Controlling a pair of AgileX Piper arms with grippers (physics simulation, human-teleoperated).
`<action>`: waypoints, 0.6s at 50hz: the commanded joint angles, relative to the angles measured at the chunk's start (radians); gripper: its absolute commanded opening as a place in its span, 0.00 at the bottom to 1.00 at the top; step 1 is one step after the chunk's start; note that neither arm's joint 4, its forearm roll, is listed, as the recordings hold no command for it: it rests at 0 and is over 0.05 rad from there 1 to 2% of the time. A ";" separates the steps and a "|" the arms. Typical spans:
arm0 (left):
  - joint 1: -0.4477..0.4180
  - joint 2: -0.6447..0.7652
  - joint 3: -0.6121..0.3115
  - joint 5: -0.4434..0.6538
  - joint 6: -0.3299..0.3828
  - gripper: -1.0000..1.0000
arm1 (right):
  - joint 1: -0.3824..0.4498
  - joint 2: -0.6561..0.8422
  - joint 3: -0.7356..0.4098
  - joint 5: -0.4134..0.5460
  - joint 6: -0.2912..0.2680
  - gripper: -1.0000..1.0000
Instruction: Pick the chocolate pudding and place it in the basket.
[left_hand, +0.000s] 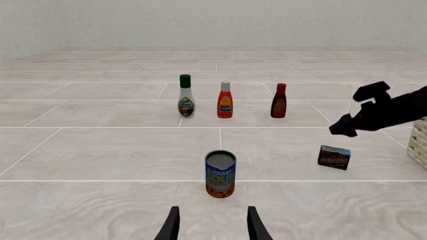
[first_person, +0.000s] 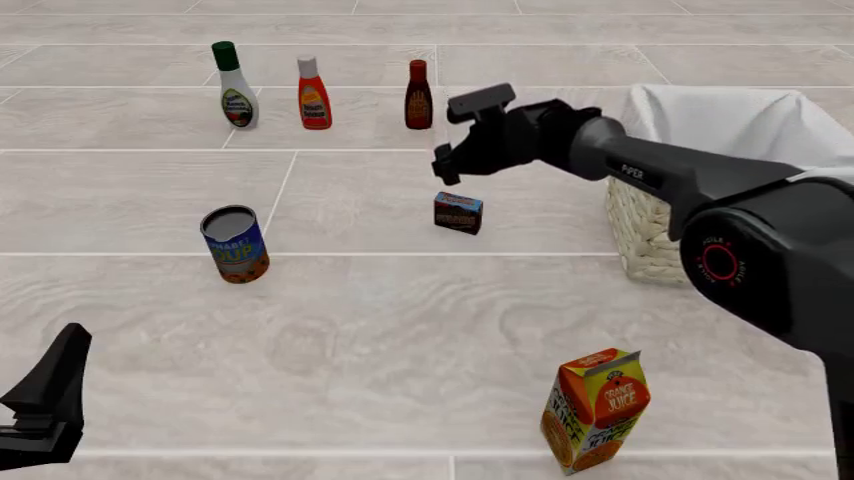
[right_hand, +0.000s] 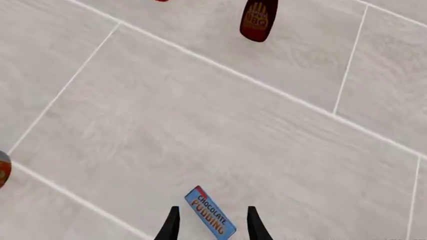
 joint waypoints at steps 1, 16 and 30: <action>0.000 0.000 0.000 0.000 0.000 1.00 | -0.006 0.021 -0.001 -0.005 0.004 1.00; 0.000 0.000 0.000 0.000 0.000 1.00 | -0.010 0.042 -0.002 -0.013 0.008 1.00; 0.000 0.000 0.000 0.000 0.000 1.00 | -0.013 0.063 0.007 -0.028 0.015 1.00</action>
